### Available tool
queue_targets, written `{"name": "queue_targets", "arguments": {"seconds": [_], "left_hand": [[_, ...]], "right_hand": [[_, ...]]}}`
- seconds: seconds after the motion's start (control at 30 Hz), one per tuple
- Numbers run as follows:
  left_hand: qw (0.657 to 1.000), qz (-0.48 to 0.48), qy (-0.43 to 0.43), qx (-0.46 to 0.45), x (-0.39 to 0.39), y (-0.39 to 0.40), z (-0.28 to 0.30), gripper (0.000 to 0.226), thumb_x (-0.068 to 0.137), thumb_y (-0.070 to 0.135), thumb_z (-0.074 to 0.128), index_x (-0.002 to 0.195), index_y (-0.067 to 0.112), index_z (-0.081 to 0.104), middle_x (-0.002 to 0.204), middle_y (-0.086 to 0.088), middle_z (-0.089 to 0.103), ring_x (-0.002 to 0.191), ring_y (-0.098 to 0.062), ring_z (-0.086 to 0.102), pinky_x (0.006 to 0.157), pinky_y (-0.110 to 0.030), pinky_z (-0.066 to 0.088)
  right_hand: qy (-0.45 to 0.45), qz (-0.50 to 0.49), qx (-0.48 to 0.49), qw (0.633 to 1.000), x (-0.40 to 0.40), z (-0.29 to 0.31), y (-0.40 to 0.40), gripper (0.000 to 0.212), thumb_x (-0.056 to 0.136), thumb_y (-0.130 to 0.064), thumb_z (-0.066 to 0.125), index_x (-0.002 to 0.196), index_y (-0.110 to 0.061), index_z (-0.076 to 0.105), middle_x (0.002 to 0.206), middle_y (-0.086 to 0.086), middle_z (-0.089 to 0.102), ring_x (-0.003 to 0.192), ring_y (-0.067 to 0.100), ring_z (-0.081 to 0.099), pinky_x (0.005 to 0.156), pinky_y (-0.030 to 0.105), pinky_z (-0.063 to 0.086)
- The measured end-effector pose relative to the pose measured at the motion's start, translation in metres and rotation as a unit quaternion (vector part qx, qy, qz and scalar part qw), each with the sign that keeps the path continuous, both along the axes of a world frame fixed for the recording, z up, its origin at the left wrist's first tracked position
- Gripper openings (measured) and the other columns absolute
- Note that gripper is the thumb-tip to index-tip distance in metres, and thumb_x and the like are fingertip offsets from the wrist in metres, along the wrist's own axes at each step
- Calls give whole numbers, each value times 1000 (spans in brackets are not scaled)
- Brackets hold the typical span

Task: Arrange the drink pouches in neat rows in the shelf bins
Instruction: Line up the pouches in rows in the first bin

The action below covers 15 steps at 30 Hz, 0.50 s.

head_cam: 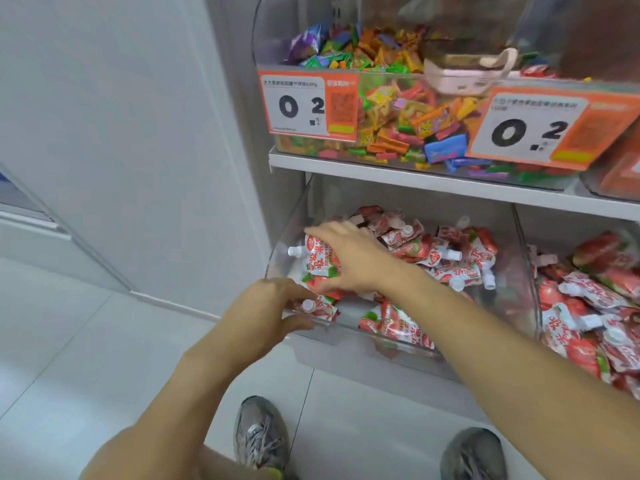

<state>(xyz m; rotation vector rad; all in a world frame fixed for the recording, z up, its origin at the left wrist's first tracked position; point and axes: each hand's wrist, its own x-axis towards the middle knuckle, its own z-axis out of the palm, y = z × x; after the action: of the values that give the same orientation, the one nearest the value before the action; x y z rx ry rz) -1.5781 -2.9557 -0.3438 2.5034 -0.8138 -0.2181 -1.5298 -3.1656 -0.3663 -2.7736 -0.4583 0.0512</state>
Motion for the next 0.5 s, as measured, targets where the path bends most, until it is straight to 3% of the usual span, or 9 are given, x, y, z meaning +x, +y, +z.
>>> {"name": "queue_targets", "arguments": {"seconds": [0.1,0.2,0.27,0.33,0.43,0.47,0.5], "left_hand": [[999,-4,-24,-36,0,1,-6,15,85,31,70,99,36,74,86,12,68,77,-4,57,71,-20,46],[997,-16,-60,-39,-1,0,-12,16,88,39,61,98,35,74,82,15,67,80,-6,54,70,-27,47],[997,-25,-66,-38,-2,0,-13,16,89,41,62,98,34,74,79,16,65,83,-6,53,70,-24,45],[997,-30,-59,-46,0,-2,-12,19,89,44,60,96,32,73,81,16,63,84,-4,54,70,-22,45],[998,-22,-31,-46,-1,-5,-10,21,90,47,57,94,29,67,88,16,62,80,-2,57,70,-22,46],[999,-17,-26,-42,-2,-5,-10,21,90,47,57,95,30,65,89,16,63,80,-2,58,70,-21,46],[999,-13,-24,-38,-2,-5,-10,21,89,48,56,96,30,65,89,17,64,80,-1,58,70,-19,46]], "right_hand": [[-2,-19,11,1000,6,-7,0,97,64,-48,87,145,-30,37,137,-2,42,127,20,39,103,40,43],[-26,-33,4,999,-2,5,-6,73,69,-44,83,131,-29,47,119,-4,47,106,20,54,82,39,51],[-61,-58,6,996,-11,22,-14,61,74,-37,80,126,-27,50,112,-2,52,101,24,58,76,38,51],[-75,-119,6,990,-17,44,-29,55,76,-41,79,122,-25,54,108,2,61,99,27,61,78,38,51],[-5,-223,-76,972,-21,70,-57,51,76,-58,76,89,-14,53,83,2,60,73,22,57,58,33,42],[10,-231,-111,967,-22,72,-64,51,76,-56,76,94,-14,55,87,4,62,76,22,58,60,33,44],[10,-230,-130,964,-25,73,-65,56,76,-52,78,112,-16,56,99,6,65,86,25,62,68,34,50]]}}
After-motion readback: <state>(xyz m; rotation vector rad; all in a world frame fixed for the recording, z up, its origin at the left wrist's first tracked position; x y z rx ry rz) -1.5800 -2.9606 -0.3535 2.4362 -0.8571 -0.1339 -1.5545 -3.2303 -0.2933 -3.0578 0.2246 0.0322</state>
